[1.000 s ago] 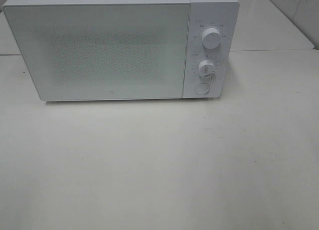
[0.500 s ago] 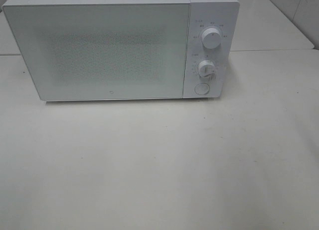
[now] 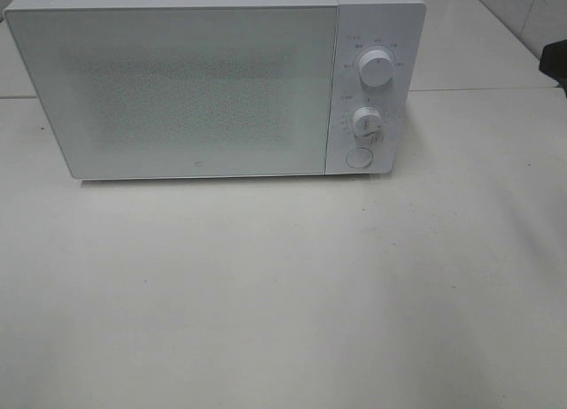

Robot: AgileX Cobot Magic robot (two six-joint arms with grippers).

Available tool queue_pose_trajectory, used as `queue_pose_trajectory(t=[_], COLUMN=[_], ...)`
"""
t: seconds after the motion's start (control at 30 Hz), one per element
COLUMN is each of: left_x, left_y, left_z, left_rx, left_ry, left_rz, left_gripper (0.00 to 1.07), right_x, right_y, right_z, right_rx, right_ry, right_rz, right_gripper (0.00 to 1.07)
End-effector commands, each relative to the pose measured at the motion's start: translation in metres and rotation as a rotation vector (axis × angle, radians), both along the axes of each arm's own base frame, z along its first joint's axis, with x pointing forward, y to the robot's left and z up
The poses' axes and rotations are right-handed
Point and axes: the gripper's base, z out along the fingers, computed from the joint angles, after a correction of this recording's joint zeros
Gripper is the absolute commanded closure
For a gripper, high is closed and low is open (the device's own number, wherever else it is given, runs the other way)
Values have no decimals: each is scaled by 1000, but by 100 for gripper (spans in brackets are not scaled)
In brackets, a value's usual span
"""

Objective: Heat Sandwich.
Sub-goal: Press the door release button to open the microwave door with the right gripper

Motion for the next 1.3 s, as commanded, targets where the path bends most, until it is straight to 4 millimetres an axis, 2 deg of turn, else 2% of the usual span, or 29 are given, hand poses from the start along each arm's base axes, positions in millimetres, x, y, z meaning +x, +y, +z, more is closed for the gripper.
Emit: queue_pose_trajectory(t=[0.03,0.1,0.2,0.23,0.4,0.6,0.73,0.97,1.0,1.3], left_x=[-3,-3,-3,-3,-3,-3,-3,-3,-3,-3], left_y=[-1,-1,-1,-1,-1,-1,-1,-1,-1,-1], left_z=[0,0,0,0,0,0,0,0,0,0], left_rx=[-5,-5,-5,-5,-5,-5,-5,-5,-5,-5], left_ry=[-33,-33,-33,-33,-33,-33,-33,-33,-33,-33], left_rz=[-9,-9,-9,-9,-9,-9,-9,-9,-9,-9], left_gripper=[10,10,10,10,10,10,10,10,10,10], right_x=[12,18,19,18,11,3,-2,-4,-4,-12], right_y=[0,0,0,0,-1,3,22,47,56,84], right_z=[-3,-17,-27,-37,-59,-78,-93,-103,-106,-130], right_rx=[5,5,5,4,8,37,12,19,25,11], right_ry=[-32,-28,-35,-46,-85,-80,-63,-71,-79,-13], right_rz=[-5,-6,-7,-7,-12,-35,0,29,40,70], right_gripper=[33,33,33,33,33,33,33,33,33,33])
